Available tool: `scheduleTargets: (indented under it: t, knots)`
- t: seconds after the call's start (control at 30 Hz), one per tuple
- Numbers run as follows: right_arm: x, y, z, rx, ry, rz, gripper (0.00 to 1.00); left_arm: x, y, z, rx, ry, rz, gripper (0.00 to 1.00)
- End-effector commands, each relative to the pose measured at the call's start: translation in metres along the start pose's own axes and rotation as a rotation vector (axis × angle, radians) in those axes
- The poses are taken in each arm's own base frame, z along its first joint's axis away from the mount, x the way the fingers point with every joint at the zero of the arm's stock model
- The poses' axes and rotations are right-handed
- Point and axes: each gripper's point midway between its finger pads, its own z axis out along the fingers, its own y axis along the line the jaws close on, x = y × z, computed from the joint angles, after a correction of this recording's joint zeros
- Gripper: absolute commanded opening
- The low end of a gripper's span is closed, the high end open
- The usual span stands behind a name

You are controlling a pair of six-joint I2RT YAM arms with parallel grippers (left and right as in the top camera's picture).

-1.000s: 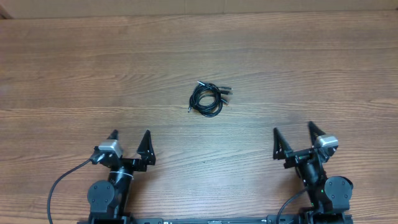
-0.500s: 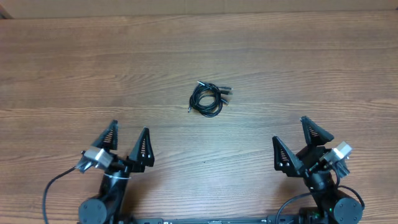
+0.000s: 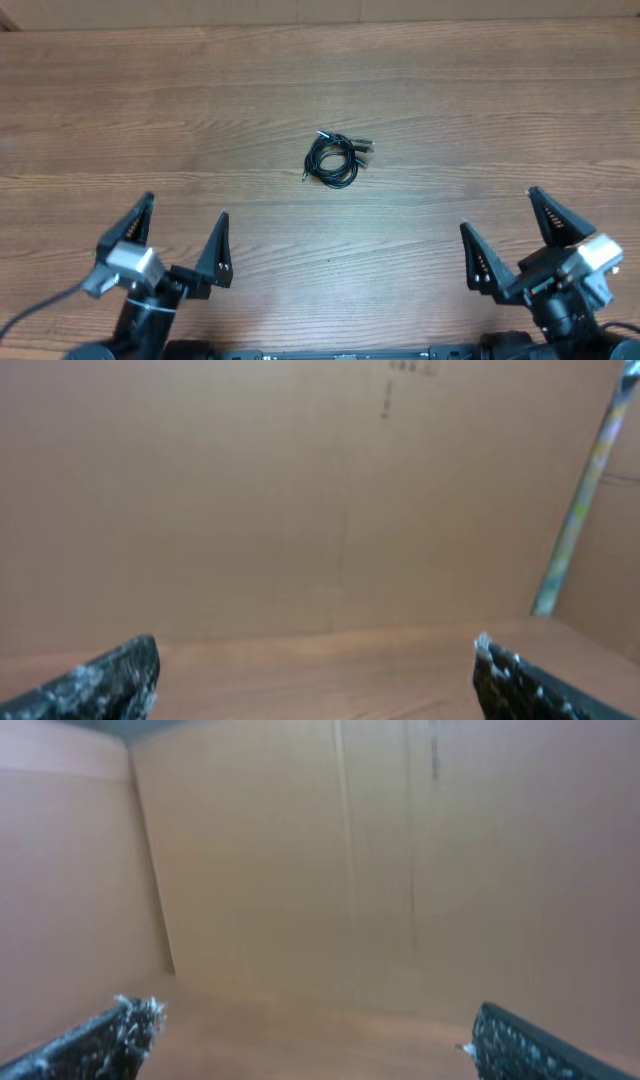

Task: Untangle cables
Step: 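Move both grippers forward toward the black cable bundle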

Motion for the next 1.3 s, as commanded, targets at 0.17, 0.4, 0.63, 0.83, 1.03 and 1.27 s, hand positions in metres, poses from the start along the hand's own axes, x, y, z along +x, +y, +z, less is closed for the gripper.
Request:
scheduleTargets:
  t: [0.17, 0.4, 0.63, 0.83, 1.03, 1.27]
  knots:
    - [-0.007, -0.009, 0.031, 0.015, 0.244, 0.008, 1.00, -0.007, -0.024, 0.052, 0.175, 0.369, -0.074, 1.00]
    - [0.015, -0.023, 0.057, 0.057, 0.646, 0.157, 1.00, 0.029, -0.020, 0.094, 0.193, 0.749, -0.259, 1.00]
    - [0.052, -0.017, 0.083, -0.050, 0.882, 0.356, 1.00, 0.072, -0.041, 0.119, 0.343, 0.968, -0.565, 0.99]
    - [0.078, 0.012, 0.106, -0.309, 0.994, 0.627, 1.00, 0.121, -0.042, 0.131, 0.318, 1.154, -0.726, 1.00]
    - [0.141, 0.014, 0.124, -0.314, 1.200, 0.745, 0.95, 0.196, -0.047, 0.129, 0.177, 1.407, -0.689, 1.00]
    - [0.239, 0.007, 0.134, -0.055, 1.486, 0.780, 1.00, 0.273, -0.025, 0.123, -0.100, 1.602, -0.532, 1.00]
